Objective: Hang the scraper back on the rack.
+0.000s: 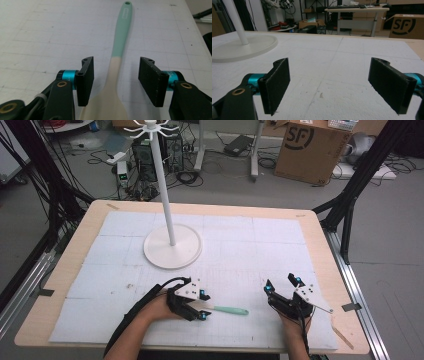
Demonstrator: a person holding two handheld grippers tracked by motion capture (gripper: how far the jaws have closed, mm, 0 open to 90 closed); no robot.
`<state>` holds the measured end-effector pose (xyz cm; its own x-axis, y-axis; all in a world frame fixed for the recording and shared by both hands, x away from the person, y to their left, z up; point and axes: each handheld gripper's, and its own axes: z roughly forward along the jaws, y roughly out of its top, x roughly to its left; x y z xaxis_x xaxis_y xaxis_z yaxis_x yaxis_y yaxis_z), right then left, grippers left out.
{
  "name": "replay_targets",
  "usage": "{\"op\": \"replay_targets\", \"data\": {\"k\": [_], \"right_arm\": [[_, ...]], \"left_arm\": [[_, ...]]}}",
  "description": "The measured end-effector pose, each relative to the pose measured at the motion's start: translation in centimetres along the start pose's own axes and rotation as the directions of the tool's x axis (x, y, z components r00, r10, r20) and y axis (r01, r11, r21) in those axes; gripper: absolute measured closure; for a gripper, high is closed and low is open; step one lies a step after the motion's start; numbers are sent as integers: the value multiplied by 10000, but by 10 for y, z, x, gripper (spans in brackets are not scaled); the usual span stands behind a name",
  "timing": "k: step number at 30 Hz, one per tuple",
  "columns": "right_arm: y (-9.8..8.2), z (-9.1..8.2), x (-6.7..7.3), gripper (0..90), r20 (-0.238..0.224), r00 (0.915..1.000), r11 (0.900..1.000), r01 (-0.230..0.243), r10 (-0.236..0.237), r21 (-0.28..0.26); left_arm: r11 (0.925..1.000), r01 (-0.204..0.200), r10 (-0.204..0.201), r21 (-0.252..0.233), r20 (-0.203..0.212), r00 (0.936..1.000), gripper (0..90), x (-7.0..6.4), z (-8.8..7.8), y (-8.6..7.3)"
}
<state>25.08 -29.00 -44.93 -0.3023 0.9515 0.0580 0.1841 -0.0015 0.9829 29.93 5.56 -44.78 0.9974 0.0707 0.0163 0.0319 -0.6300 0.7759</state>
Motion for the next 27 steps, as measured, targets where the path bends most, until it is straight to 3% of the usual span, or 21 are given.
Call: {"op": "replay_targets", "data": {"k": [8,17,23,27], "right_arm": [[0,0,0,172,-17,10000,10000,-16,16,6],[0,0,0,172,-12,10000,10000,-12,12,0],[0,0,0,172,-30,10000,10000,-18,18,3],[0,0,0,172,-35,10000,10000,-16,16,2]], "left_arm": [[9999,159,-160,59,108,9998,473,3,2,2],[9991,419,-418,-41,177,9990,600,6,0,0],[9991,416,-415,-68,89,9991,620,6,0,0],[9988,468,-464,-108,305,9985,670,7,0,0]]}}
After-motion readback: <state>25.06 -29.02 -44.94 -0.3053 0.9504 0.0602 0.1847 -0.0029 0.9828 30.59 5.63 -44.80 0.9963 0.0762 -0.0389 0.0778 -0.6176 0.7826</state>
